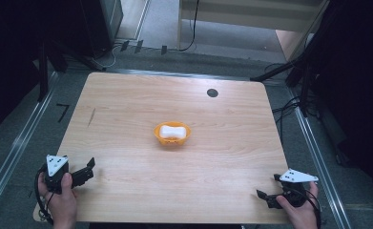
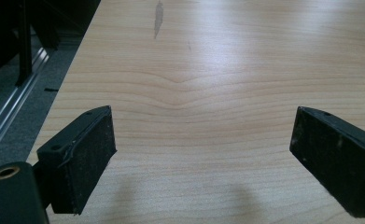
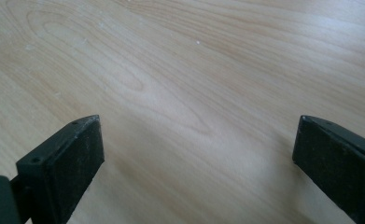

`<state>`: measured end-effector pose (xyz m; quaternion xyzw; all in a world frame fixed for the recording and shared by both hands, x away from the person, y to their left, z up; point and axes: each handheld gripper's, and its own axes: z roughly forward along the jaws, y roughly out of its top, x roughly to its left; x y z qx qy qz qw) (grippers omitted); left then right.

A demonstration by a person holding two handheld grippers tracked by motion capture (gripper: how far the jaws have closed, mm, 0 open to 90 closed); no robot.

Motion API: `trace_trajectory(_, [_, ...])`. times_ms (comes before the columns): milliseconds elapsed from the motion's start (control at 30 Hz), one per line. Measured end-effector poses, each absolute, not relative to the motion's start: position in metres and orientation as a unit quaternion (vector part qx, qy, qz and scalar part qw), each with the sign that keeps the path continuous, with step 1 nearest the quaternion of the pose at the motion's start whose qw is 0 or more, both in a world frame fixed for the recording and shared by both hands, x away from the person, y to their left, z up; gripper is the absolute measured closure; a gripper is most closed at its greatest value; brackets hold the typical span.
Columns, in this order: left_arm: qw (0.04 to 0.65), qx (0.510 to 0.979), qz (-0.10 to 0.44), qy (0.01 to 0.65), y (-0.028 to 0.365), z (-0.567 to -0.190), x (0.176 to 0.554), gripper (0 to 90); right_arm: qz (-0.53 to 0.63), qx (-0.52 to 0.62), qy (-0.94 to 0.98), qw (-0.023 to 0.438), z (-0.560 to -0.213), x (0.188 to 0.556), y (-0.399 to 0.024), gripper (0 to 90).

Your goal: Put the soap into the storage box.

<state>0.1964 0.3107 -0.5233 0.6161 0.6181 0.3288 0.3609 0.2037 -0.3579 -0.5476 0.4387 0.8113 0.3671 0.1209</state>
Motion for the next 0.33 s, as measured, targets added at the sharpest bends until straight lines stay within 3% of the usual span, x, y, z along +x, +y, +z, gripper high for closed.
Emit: trace_trajectory(333, [0.357, 0.618, 0.332, 0.617, 0.31, -0.524, 0.197, 7.2, 0.393, 0.454, 0.789, 0.13, -0.552, 0.185, -0.373, 0.9])
